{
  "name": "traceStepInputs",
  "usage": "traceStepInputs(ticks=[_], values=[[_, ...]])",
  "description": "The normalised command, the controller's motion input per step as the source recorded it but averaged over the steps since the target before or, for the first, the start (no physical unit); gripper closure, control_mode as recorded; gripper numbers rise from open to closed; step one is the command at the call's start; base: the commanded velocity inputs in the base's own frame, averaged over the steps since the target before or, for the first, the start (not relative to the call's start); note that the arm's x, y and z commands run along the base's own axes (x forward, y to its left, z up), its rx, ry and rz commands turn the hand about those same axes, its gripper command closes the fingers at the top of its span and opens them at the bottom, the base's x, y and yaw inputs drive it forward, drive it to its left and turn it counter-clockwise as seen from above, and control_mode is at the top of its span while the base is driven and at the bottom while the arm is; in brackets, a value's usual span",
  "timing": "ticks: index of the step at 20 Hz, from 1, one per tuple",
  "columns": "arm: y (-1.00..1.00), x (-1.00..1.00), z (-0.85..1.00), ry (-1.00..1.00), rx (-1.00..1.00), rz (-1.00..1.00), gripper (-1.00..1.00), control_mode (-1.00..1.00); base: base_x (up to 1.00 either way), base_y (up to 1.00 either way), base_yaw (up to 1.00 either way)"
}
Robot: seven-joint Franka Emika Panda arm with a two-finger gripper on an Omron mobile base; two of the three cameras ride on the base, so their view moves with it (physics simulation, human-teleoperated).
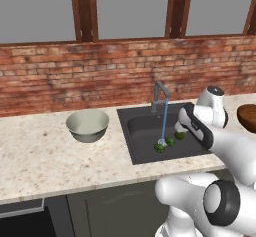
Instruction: Pick the avocados from the sink and place them in one bowl. Place the lime in the other bowl. Then turn off the sink faucet.
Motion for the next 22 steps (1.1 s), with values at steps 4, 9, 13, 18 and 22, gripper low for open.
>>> traceStepInputs(ticks=[4, 9, 13, 18, 22], values=[[-0.06, 0.31, -0.20, 0.00, 0.00, 0.00, -1.00, -1.00, 0.00, 0.00, 0.00], [-0.03, 0.29, -0.23, 0.00, 0.00, 0.00, -1.00, -1.00, 0.00, 0.00, 0.00], [0.00, 0.23, -0.26, 0.00, 0.00, 0.00, -1.00, -1.00, 0.00, 0.00, 0.00], [0.00, 0.24, -0.24, 0.00, 0.00, 0.00, -1.00, -1.00, 0.00, 0.00, 0.00], [0.00, 0.29, -0.31, 0.00, 0.00, 0.00, -1.00, -1.00, 0.00, 0.00, 0.00]])
